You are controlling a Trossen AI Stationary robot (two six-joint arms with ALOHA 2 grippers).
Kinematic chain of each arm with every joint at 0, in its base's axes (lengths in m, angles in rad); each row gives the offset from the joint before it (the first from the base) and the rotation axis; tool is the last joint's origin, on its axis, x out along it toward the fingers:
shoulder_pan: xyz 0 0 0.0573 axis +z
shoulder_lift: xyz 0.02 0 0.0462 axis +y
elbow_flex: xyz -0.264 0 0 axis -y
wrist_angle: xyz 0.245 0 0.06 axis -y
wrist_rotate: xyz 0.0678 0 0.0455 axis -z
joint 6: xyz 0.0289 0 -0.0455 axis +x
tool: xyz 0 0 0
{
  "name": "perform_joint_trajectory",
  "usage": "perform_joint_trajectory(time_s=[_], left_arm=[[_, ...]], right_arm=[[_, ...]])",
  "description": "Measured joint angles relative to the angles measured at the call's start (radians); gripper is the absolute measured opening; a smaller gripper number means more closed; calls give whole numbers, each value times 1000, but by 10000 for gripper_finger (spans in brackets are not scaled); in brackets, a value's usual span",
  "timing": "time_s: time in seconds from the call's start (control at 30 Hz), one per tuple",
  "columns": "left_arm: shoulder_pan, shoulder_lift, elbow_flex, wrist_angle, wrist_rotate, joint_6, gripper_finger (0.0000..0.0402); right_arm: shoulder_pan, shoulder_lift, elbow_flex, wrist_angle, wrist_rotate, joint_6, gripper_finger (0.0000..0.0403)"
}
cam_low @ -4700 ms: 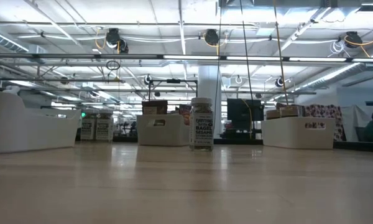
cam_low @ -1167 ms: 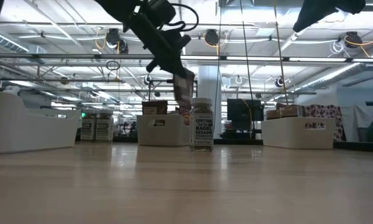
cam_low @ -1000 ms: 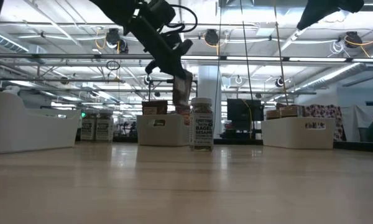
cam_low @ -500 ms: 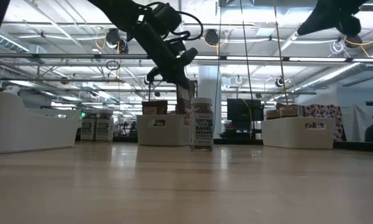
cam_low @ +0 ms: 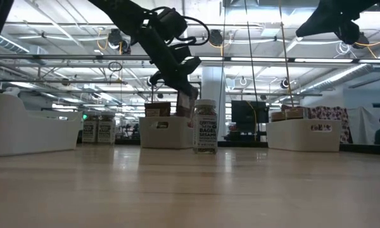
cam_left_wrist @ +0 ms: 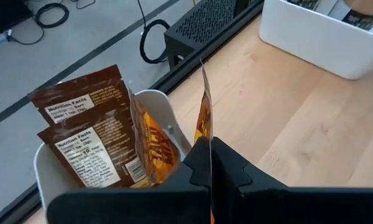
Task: Sort spices by type
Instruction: Put the orange spice pack on the gray bin
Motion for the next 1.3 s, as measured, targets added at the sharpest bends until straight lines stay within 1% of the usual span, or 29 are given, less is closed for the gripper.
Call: perform_joint_trajectory(time_s=[0.17, 0.5, 0.63, 0.83, 0.93, 1.0, 1.2, 1.3], left_arm=[[0, 20, 1, -10, -1, 4, 0], [0, 99, 1, -1, 0, 36, 0], [0, 100, 1, 3, -1, 103, 0], [6, 99, 1, 2, 0, 137, 0], [6, 99, 1, 2, 2, 201, 0], [5, 99, 1, 0, 17, 235, 0], [5, 99, 1, 4, 89, 210, 6], [-2, 70, -1, 40, 127, 211, 2]], right_arm=[[0, 0, 0, 0, 0, 3, 0], [0, 0, 0, 0, 1, 6, 0], [0, 0, 1, 0, 4, 6, 0], [0, 0, 1, -1, 6, 6, 0], [-5, 0, 1, -2, 6, 5, 0], [-13, 0, 1, -2, 6, 3, 0], [-33, 0, 1, -2, 6, 5, 0], [-39, 0, 1, -2, 5, 5, 0]])
